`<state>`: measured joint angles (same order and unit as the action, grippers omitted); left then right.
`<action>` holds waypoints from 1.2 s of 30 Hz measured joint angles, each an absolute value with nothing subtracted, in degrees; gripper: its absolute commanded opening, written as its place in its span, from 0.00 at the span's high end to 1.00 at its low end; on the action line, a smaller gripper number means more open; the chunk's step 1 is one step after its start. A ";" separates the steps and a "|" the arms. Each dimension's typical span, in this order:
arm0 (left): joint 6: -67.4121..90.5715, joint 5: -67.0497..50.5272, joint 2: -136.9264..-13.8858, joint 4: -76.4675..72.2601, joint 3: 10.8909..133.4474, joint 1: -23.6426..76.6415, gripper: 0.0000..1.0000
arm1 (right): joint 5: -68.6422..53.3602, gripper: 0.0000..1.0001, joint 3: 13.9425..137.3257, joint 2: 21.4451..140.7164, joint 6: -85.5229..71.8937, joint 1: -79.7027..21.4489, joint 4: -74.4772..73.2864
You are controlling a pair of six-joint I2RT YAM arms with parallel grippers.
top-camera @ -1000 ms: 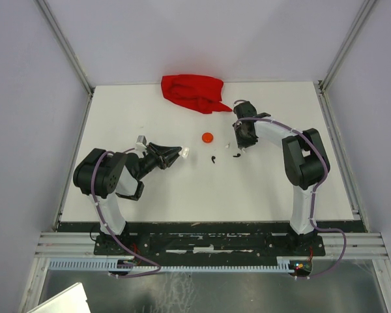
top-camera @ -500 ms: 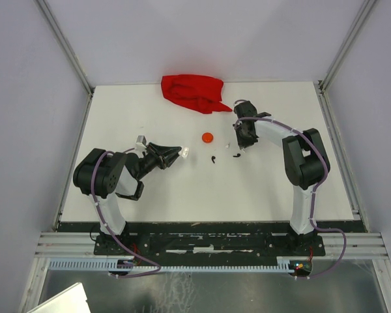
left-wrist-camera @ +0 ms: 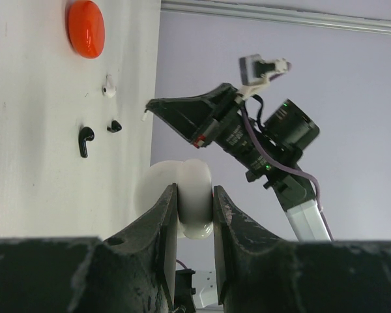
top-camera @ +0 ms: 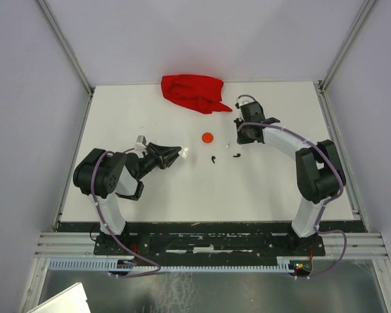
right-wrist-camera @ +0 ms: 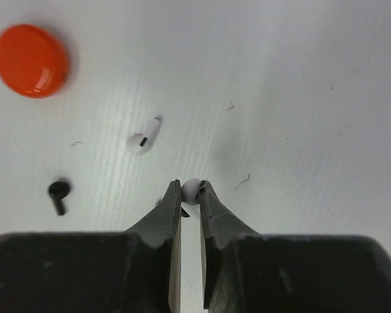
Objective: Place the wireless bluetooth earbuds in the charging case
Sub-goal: Pick up the earbud from the center of the board.
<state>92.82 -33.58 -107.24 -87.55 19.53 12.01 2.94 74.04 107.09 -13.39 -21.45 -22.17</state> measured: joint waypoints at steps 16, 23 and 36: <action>95.46 -32.91 -107.92 -87.55 22.00 15.70 0.97 | -14.37 0.95 52.31 83.68 -16.95 -32.95 16.29; 99.31 -32.14 -108.25 -87.57 24.23 16.80 0.97 | -18.98 0.95 48.77 83.68 -17.87 -36.12 28.10; 101.21 -31.75 -108.97 -87.57 26.52 17.76 0.97 | -20.71 0.96 46.35 85.78 -18.17 -38.68 38.26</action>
